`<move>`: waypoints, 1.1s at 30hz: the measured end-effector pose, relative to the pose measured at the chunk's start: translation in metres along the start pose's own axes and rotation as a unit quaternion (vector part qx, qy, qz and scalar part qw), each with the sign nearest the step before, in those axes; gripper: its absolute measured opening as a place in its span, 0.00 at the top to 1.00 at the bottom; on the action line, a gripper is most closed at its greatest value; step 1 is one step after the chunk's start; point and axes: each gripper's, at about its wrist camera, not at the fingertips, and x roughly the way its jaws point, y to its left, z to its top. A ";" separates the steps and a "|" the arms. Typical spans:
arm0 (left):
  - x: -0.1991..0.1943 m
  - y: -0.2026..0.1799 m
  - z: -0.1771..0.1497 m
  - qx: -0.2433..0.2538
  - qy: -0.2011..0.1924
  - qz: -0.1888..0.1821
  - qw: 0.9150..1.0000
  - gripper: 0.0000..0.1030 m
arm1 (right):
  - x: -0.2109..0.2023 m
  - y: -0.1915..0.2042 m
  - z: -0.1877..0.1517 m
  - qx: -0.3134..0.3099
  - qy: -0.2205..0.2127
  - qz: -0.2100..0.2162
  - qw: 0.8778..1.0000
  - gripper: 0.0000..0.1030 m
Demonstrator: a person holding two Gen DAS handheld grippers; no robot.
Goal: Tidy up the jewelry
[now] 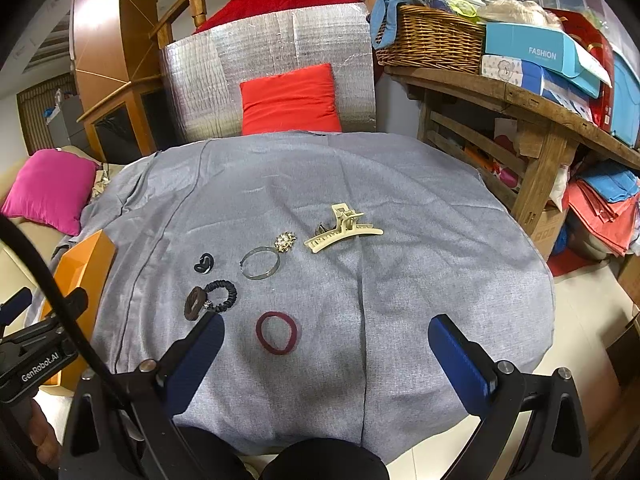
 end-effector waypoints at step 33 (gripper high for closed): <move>-0.091 0.018 -0.006 -0.002 -0.065 0.004 0.998 0.00 | -0.080 0.003 -0.008 0.004 -0.054 0.017 0.998 0.00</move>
